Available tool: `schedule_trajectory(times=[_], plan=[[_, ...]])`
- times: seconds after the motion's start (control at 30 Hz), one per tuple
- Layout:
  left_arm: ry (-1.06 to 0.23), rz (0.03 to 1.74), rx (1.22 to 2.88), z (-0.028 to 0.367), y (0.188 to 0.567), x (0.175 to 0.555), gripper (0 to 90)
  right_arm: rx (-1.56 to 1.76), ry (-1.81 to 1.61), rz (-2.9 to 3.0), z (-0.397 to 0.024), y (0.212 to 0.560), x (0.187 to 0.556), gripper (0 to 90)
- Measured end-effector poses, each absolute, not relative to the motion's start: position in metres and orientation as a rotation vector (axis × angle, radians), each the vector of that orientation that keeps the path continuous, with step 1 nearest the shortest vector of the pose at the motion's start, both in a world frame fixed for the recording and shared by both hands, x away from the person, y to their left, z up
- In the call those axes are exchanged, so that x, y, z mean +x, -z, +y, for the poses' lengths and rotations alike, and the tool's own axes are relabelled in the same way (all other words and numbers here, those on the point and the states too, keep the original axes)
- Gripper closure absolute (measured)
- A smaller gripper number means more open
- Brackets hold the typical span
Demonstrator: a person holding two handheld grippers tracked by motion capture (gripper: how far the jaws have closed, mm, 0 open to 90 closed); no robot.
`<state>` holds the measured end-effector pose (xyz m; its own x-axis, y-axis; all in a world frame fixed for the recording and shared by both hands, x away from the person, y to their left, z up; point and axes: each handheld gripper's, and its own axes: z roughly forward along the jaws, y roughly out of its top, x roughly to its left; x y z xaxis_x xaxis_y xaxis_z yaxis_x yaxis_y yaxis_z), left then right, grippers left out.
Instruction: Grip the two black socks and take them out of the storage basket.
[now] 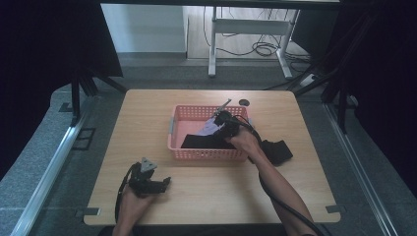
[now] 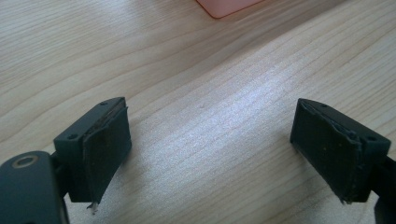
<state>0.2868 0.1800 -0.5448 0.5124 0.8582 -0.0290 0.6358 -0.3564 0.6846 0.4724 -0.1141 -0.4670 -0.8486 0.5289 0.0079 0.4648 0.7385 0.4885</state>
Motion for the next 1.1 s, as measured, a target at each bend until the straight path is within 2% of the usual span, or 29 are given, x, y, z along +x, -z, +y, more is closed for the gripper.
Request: schedule_trajectory(times=[1.1], plan=[[-0.445,1.214,2.109,0.180,0.545,0.287,11.9,0.784,-1.024,2.666,-0.148,0.385,0.451,88.8]])
